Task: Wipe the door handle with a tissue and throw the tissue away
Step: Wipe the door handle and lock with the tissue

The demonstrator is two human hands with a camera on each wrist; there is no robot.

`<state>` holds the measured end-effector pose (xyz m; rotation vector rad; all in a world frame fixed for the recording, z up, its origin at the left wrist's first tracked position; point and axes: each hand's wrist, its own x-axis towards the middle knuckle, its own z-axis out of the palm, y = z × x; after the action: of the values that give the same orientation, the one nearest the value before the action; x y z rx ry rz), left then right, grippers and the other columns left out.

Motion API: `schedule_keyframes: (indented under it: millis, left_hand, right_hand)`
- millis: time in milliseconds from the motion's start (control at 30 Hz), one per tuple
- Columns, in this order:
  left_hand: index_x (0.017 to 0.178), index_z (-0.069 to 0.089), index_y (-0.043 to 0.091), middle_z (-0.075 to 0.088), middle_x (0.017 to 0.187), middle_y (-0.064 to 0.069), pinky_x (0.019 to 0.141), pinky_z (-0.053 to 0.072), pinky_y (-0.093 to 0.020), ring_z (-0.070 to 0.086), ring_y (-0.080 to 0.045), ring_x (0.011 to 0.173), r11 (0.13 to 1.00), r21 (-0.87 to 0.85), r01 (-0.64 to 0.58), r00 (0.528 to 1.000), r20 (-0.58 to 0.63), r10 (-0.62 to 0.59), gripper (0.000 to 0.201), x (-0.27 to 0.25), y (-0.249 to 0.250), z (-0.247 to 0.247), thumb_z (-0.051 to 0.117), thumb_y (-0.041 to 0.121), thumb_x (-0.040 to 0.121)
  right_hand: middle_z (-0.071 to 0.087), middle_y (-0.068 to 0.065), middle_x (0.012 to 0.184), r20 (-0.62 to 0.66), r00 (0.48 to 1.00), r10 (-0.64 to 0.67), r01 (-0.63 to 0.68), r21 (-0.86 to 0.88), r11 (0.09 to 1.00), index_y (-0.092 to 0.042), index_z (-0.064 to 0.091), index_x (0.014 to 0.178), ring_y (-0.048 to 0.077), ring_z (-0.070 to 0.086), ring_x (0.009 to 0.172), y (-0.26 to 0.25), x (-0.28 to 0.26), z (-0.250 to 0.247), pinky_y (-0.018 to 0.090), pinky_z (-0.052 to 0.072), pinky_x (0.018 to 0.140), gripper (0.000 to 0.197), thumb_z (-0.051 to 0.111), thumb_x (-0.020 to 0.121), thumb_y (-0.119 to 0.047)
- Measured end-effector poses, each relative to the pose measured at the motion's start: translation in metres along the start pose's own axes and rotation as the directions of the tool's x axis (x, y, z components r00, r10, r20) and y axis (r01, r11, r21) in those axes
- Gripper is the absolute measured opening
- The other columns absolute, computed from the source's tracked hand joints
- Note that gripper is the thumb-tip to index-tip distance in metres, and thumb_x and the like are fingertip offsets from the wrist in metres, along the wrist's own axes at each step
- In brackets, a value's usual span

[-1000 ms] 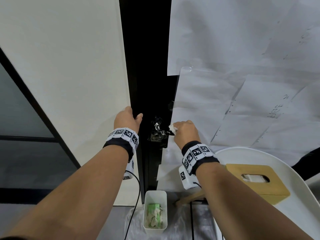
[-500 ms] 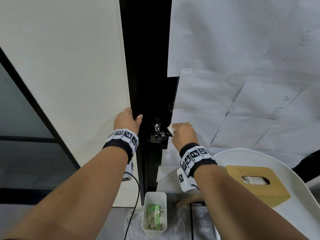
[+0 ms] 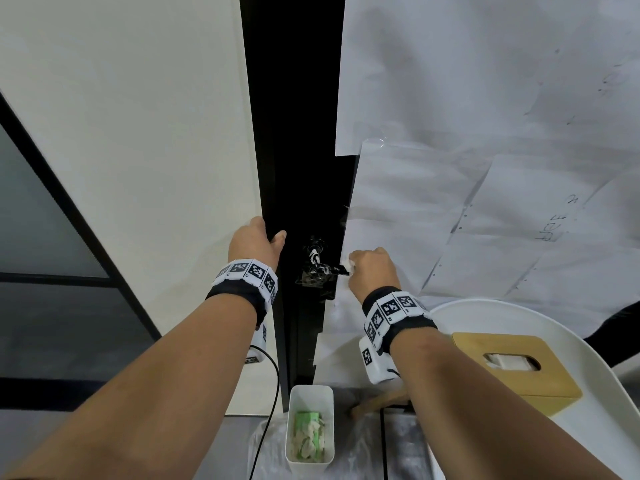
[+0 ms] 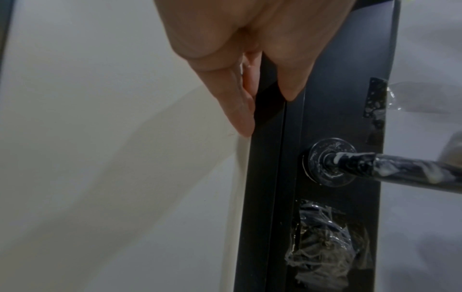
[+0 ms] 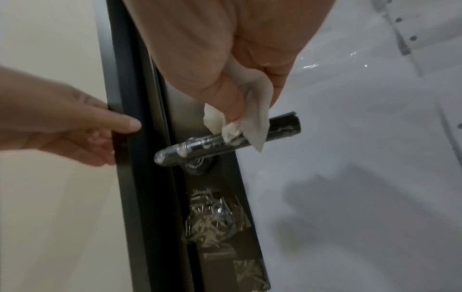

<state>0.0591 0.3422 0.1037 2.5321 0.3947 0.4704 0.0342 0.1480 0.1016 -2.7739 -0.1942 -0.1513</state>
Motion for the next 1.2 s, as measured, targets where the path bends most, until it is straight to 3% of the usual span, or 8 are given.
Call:
schedule_keyframes:
  millis: [100,333,467,633,767,967,1100,1200]
  left_hand:
    - [0.083,0.043,0.011,0.051,0.073,-0.007,0.058,0.036,-0.03,0.049,-0.025,0.067,1.0,0.006,-0.003,1.0,-0.002,0.003,0.033,0.001,0.0,0.0,0.058,0.039,0.091]
    - [0.084,0.042,0.01,0.05,0.07,-0.006,0.055,0.035,-0.03,0.048,-0.025,0.064,1.0,0.011,-0.004,1.0,-0.008,0.004,0.033,-0.001,0.0,0.0,0.058,0.039,0.091]
    - [0.088,0.047,0.008,0.051,0.072,-0.007,0.057,0.037,-0.03,0.049,-0.025,0.066,1.0,0.006,-0.005,1.0,-0.003,0.005,0.033,-0.001,0.0,-0.001,0.058,0.039,0.091]
    - [0.092,0.05,0.006,0.05,0.073,-0.007,0.058,0.036,-0.031,0.048,-0.025,0.067,1.0,0.026,-0.006,1.0,0.001,0.006,0.034,-0.002,0.001,-0.001,0.056,0.039,0.092]
    - [0.093,0.052,0.004,0.05,0.072,-0.006,0.057,0.035,-0.031,0.048,-0.024,0.066,1.0,0.013,-0.009,1.0,-0.003,0.009,0.035,-0.002,0.001,-0.002,0.057,0.038,0.092]
    - [0.097,0.053,0.003,0.051,0.074,-0.008,0.058,0.036,-0.031,0.048,-0.025,0.068,1.0,0.008,0.001,1.0,0.004,-0.001,0.036,-0.002,0.001,-0.002,0.057,0.038,0.092]
    - [0.096,0.052,0.003,0.052,0.075,-0.008,0.059,0.038,-0.031,0.049,-0.025,0.069,1.0,0.008,0.004,1.0,0.01,-0.004,0.036,-0.001,0.001,-0.002,0.057,0.038,0.092]
    - [0.095,0.052,0.004,0.052,0.075,-0.008,0.059,0.038,-0.031,0.049,-0.025,0.068,1.0,0.011,-0.002,1.0,0.01,0.002,0.035,-0.001,0.002,-0.002,0.057,0.038,0.092]
  right_hand:
    - [0.045,0.006,0.072,0.039,0.998,-0.056,0.056,-0.009,0.998,-0.005,0.065,0.102,0.03,0.053,0.099,-0.007,-0.002,0.004,0.033,0.049,0.082,0.034,0.045,0.079,0.009]
    - [0.041,0.0,0.062,0.028,0.996,-0.088,0.086,0.064,0.994,-0.014,0.046,0.064,0.023,0.045,0.083,-0.018,-0.001,0.012,0.022,0.031,0.057,0.03,0.042,0.069,0.015]
    - [0.057,0.01,0.074,-0.081,0.997,0.008,-0.003,0.062,0.998,-0.003,0.065,0.088,0.029,0.049,0.093,0.0,-0.002,0.006,0.029,0.035,0.067,0.032,0.043,0.072,0.013]
    - [0.067,0.012,0.091,-0.02,0.999,-0.027,0.028,0.046,0.999,-0.008,0.067,0.108,0.028,0.05,0.103,-0.002,-0.005,0.01,0.032,0.047,0.085,0.041,0.046,0.078,0.01]
    - [0.044,0.004,0.075,0.034,0.997,-0.072,0.07,0.062,0.996,-0.012,0.062,0.084,0.024,0.048,0.082,-0.017,-0.008,0.011,0.024,0.036,0.067,0.032,0.045,0.074,0.013]
    - [0.049,0.002,0.061,-0.055,0.998,-0.019,0.022,0.067,0.997,-0.004,0.067,0.097,0.03,0.052,0.096,-0.003,-0.001,0.003,0.026,0.038,0.069,0.036,0.045,0.073,0.012]
    - [0.068,0.012,0.084,-0.015,0.999,-0.035,0.036,0.066,0.997,-0.011,0.069,0.101,0.029,0.052,0.097,-0.005,0.0,0.016,0.032,0.048,0.08,0.037,0.048,0.077,0.008]
    - [0.055,0.008,0.085,0.004,0.999,-0.051,0.051,0.079,0.996,-0.014,0.068,0.094,0.028,0.053,0.091,-0.013,0.001,0.019,0.025,0.042,0.071,0.035,0.047,0.076,0.008]
